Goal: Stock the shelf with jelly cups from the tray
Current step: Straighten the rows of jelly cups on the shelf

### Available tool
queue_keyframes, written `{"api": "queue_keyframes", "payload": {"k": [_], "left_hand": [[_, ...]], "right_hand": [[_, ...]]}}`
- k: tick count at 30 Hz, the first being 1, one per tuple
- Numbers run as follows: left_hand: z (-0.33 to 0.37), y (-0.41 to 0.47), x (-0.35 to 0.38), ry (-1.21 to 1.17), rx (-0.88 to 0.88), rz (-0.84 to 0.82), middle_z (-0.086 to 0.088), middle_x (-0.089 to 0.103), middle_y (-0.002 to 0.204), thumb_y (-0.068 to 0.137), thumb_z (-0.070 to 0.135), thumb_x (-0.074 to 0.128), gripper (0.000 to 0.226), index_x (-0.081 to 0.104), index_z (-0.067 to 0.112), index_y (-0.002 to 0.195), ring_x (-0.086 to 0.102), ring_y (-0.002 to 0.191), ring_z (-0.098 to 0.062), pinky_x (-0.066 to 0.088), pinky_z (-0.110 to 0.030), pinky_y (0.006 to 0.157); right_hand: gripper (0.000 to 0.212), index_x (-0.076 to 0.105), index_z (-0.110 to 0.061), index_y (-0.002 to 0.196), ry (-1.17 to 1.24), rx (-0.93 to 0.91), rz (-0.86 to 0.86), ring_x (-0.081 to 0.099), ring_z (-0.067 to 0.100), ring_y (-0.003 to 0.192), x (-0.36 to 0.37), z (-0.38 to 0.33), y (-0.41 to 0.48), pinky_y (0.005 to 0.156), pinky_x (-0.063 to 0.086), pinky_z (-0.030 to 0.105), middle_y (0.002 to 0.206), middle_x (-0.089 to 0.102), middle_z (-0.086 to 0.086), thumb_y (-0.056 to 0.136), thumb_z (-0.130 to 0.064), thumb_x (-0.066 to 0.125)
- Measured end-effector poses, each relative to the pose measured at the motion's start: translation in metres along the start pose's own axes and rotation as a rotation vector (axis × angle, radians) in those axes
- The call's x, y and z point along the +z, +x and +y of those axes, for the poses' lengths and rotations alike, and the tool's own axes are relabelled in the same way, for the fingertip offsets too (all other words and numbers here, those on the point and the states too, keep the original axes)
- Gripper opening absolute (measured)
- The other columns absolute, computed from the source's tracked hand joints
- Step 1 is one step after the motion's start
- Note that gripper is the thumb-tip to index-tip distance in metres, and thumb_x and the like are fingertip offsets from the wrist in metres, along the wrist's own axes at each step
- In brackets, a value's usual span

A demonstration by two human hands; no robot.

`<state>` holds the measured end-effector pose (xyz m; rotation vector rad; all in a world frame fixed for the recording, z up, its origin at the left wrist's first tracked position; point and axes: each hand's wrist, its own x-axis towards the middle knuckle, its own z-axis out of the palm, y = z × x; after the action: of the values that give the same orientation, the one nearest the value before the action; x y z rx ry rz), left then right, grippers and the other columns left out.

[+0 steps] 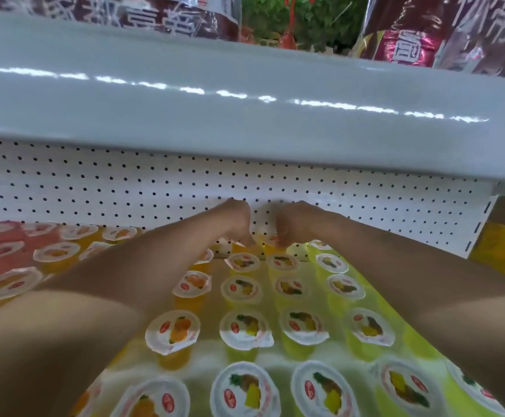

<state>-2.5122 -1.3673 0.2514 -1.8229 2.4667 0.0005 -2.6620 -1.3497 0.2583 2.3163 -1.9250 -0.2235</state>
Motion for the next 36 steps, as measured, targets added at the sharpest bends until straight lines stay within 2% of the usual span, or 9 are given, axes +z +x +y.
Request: {"api": "queue_keyframes", "payload": {"k": [3,9,12,15,18,23,28,32,36], "left_hand": [[0.0,0.003,0.0,0.071,-0.016,-0.036,-0.006,0.072,0.106,0.088,0.056,0.06,0.053,0.073,0.007,0.1,0.066,0.094,-0.021,0.042,-0.026,0.071],[-0.002,0.003,0.004,0.045,-0.042,0.005,-0.002,0.067,0.097,0.084,0.059,0.064,0.054,0.071,0.008,0.097,0.062,0.092,-0.022,0.052,-0.033,0.086],[-0.001,-0.008,-0.002,0.019,-0.051,0.059,-0.003,0.062,0.08,0.082,0.058,0.067,0.052,0.065,0.006,0.08,0.056,0.078,-0.021,0.049,-0.034,0.077],[0.003,-0.02,-0.01,-0.022,-0.083,0.01,-0.007,0.072,0.091,0.079,0.062,0.068,0.058,0.07,0.007,0.095,0.064,0.077,-0.021,0.05,-0.029,0.072],[0.01,-0.032,-0.011,-0.194,-0.138,-0.117,-0.01,0.072,0.102,0.073,0.053,0.079,0.061,0.064,0.004,0.106,0.07,0.084,-0.02,0.056,-0.034,0.086],[0.024,-0.044,-0.001,-0.108,-0.129,-0.171,-0.005,0.069,0.11,0.077,0.046,0.079,0.064,0.062,0.006,0.124,0.069,0.087,-0.019,0.055,-0.029,0.08],[0.023,-0.042,0.001,-0.074,-0.123,-0.14,-0.006,0.071,0.108,0.075,0.049,0.079,0.052,0.068,0.006,0.103,0.067,0.096,-0.022,0.053,-0.035,0.09],[0.023,-0.04,0.001,-0.021,-0.078,-0.101,-0.005,0.067,0.117,0.078,0.048,0.076,0.057,0.066,0.007,0.117,0.064,0.105,-0.024,0.052,-0.032,0.089],[0.02,-0.042,-0.001,-0.047,-0.042,-0.097,0.0,0.065,0.104,0.076,0.049,0.078,0.047,0.067,0.01,0.101,0.06,0.09,-0.02,0.05,-0.029,0.079]], "right_hand": [[0.032,0.055,-0.019,0.066,-0.016,0.009,0.024,0.051,0.017,0.068,0.001,-0.001,0.003,0.066,0.045,0.029,0.068,0.053,-0.003,0.081,-0.041,0.073],[0.043,0.045,-0.023,0.062,0.023,-0.015,0.048,0.049,0.016,0.064,-0.002,0.005,-0.007,0.066,0.046,0.031,0.069,0.05,-0.003,0.079,-0.05,0.074],[0.035,0.068,-0.018,0.08,0.083,-0.087,0.024,0.059,0.019,0.079,-0.011,0.011,-0.02,0.073,0.048,0.032,0.085,0.063,-0.001,0.08,-0.053,0.072],[0.048,0.071,-0.016,0.113,0.147,-0.153,-0.073,0.059,0.018,0.098,-0.017,0.014,-0.042,0.079,0.047,0.03,0.112,0.065,-0.003,0.081,-0.052,0.072],[0.051,0.071,-0.016,0.111,0.153,-0.194,-0.153,0.058,0.017,0.1,-0.012,0.013,-0.052,0.08,0.047,0.03,0.116,0.064,-0.004,0.078,-0.055,0.074],[0.053,0.07,-0.013,0.113,0.11,-0.218,-0.122,0.06,0.019,0.104,-0.007,0.007,-0.053,0.091,0.051,0.034,0.116,0.066,0.0,0.077,-0.053,0.075],[0.053,0.069,-0.014,0.115,0.152,-0.181,-0.127,0.059,0.02,0.107,-0.009,0.004,-0.052,0.091,0.05,0.033,0.12,0.065,0.0,0.076,-0.047,0.079],[0.052,0.069,-0.015,0.116,0.141,-0.147,-0.124,0.059,0.021,0.108,-0.009,0.002,-0.052,0.096,0.05,0.037,0.12,0.065,0.0,0.076,-0.047,0.079],[0.052,0.07,-0.015,0.115,0.135,-0.126,-0.116,0.059,0.022,0.11,-0.01,-0.001,-0.054,0.096,0.05,0.038,0.123,0.064,0.0,0.077,-0.049,0.077]]}}
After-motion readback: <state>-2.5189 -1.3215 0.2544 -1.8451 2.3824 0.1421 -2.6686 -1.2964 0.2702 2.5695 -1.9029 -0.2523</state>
